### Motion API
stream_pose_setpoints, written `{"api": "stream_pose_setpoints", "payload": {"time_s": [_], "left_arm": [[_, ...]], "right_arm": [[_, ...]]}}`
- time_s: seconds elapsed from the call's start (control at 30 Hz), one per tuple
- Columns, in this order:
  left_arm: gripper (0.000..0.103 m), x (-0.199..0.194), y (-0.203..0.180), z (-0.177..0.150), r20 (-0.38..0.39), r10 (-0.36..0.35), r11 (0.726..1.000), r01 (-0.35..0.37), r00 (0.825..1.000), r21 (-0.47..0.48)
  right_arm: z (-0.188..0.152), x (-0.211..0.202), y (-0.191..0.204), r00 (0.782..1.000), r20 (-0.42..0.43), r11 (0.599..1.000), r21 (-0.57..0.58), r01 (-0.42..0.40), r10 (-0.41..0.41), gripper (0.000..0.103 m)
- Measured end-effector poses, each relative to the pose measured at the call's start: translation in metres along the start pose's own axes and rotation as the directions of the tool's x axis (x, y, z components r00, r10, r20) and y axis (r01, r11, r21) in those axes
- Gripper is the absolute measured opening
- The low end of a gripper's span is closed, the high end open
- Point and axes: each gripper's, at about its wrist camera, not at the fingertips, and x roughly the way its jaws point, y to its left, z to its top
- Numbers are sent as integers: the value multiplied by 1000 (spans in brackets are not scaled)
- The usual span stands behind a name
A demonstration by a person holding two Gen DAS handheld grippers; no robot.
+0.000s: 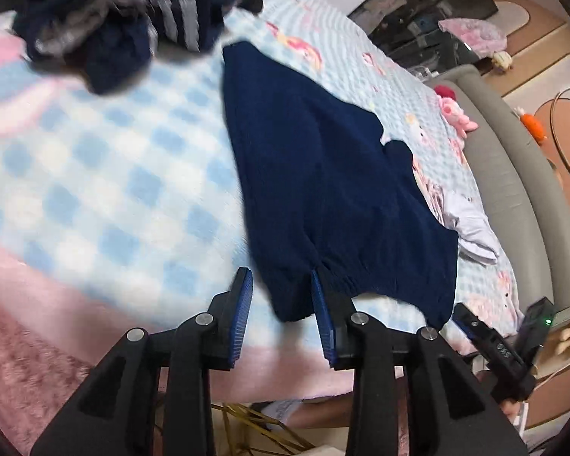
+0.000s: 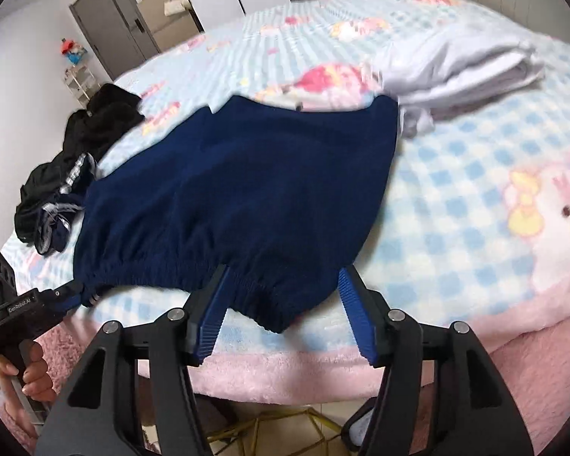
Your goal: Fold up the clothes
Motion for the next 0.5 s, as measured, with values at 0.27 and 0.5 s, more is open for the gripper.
{"api": "stream_pose_setpoints", "payload": {"time_s": [0.27, 0.5], "left_arm": [[29, 9, -7, 6, -1, -29, 999, 29, 1000, 25], [25, 5, -15, 6, 0, -11, 997, 11, 1000, 74]], "right_arm": [[-5, 3, -6, 998, -28, 997, 43, -61, 62, 63], [1, 4, -1, 995, -47, 996, -1, -85, 85, 30]]}}
